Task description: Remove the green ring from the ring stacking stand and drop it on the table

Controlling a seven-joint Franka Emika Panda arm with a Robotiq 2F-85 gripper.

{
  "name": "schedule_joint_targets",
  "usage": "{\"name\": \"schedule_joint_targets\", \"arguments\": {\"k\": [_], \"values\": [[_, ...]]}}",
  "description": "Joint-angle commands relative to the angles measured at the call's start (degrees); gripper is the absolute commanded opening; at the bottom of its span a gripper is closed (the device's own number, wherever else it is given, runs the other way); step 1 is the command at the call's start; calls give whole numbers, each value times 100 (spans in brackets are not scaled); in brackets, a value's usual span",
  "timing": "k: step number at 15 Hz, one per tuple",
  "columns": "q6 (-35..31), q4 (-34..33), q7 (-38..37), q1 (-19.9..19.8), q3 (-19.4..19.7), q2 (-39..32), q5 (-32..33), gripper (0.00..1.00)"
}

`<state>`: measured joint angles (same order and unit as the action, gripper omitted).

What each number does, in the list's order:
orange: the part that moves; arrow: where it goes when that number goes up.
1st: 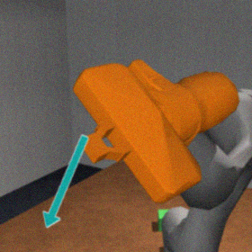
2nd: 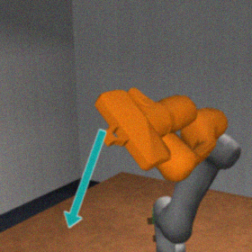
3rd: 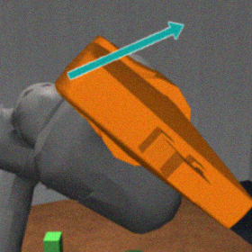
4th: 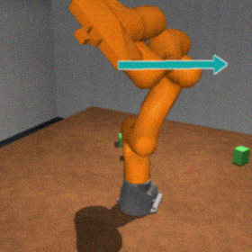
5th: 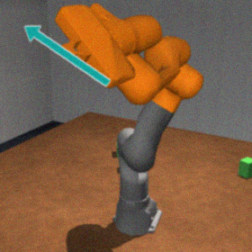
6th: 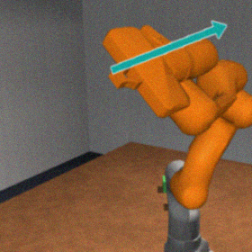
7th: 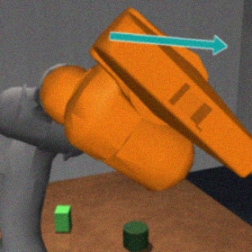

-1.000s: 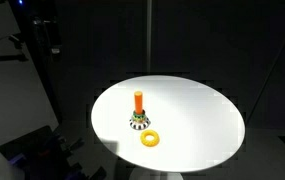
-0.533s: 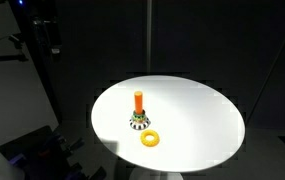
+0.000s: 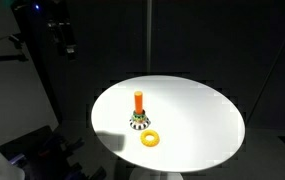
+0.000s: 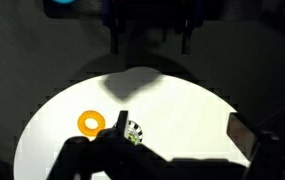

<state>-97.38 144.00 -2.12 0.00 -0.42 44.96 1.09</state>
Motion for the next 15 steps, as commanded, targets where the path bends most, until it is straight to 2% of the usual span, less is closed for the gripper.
{"name": "schedule_joint_targets", "arguments": {"k": [1,8,15], "values": [[-460,-292,-255,-95,-46,-655,-47,100],[-1441,-596,-588,-356,66,-1866,11,100],[-2786,-435,-731,-623,174,-2494,138,100]]}}
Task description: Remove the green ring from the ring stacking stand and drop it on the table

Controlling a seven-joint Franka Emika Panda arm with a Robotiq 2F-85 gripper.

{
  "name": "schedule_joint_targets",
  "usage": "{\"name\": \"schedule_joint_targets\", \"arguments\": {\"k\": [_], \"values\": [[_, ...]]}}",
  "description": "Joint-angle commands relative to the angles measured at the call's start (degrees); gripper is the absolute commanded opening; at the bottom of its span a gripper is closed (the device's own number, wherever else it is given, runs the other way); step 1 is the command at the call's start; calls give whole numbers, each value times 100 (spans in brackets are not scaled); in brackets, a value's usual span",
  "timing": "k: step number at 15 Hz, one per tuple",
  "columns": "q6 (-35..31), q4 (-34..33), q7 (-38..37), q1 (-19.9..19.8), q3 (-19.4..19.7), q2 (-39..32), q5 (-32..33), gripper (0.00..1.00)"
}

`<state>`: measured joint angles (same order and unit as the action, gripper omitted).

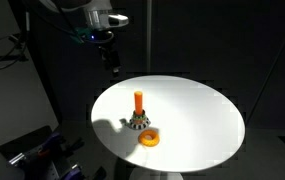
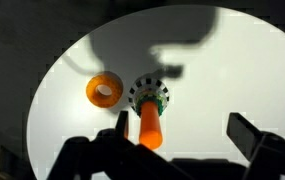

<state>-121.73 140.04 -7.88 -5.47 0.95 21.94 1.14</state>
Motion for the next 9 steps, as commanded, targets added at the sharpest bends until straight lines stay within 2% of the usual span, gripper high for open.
{"name": "schedule_joint_targets", "arguments": {"k": [1,9], "values": [[-485,-20,-163,-107,49,-260,165,100],[-475,-4,-20,-85,112,-361,87,100]]}}
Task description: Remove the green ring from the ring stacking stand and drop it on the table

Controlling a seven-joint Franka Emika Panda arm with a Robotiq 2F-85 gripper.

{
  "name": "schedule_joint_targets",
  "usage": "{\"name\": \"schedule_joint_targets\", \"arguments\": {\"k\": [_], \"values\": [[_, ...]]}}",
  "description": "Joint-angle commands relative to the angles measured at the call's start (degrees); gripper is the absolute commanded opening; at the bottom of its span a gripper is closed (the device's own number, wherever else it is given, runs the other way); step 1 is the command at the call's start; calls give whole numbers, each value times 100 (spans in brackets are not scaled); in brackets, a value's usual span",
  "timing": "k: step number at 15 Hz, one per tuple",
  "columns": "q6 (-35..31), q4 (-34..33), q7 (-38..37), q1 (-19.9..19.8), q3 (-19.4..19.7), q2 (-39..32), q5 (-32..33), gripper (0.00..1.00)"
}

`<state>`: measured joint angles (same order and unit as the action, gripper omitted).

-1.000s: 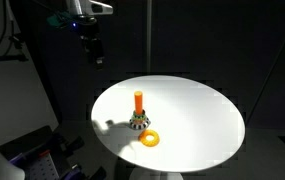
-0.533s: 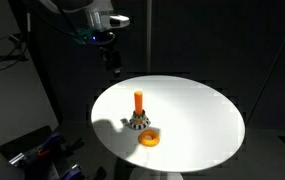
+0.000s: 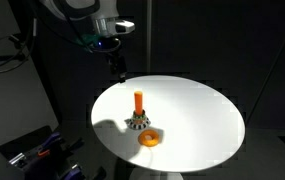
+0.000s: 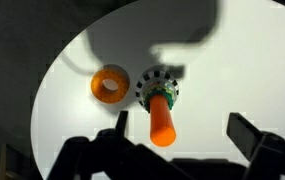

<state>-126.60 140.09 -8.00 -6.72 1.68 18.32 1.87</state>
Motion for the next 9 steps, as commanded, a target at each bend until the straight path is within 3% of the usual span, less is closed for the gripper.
{"name": "schedule_joint_targets", "arguments": {"k": [1,9], "values": [[-143,35,-49,14,31,-72,75,100],[-1276,302,-58,6,97,-840,111,100]]}}
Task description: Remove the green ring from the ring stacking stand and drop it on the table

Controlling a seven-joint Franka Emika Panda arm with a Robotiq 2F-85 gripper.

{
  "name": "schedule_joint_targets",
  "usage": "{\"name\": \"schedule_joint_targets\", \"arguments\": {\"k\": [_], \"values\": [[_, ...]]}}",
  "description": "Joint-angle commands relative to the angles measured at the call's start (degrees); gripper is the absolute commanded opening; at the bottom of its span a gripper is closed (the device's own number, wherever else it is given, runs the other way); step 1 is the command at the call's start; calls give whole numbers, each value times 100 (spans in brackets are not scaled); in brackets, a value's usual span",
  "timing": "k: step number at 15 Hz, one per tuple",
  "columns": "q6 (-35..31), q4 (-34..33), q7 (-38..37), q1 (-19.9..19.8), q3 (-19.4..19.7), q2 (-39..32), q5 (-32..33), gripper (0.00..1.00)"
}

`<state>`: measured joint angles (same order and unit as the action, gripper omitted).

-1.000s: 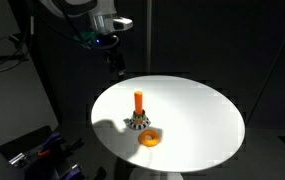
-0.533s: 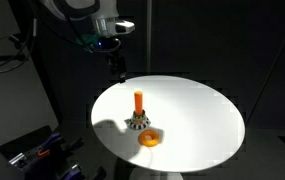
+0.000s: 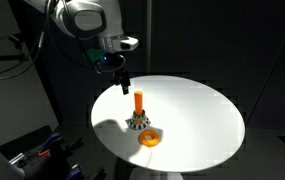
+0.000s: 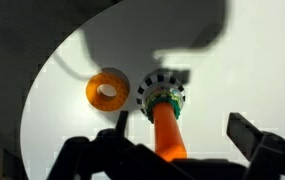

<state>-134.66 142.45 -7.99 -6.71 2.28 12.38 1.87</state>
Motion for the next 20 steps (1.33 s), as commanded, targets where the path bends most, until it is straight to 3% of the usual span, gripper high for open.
{"name": "schedule_joint_targets", "arguments": {"k": [1,15,20], "values": [[-688,98,-95,0,33,-364,148,100],[-2484,92,-98,133,129,-1717,399,100],[-2840,33,-154,268,277,-2131,614,100]]}}
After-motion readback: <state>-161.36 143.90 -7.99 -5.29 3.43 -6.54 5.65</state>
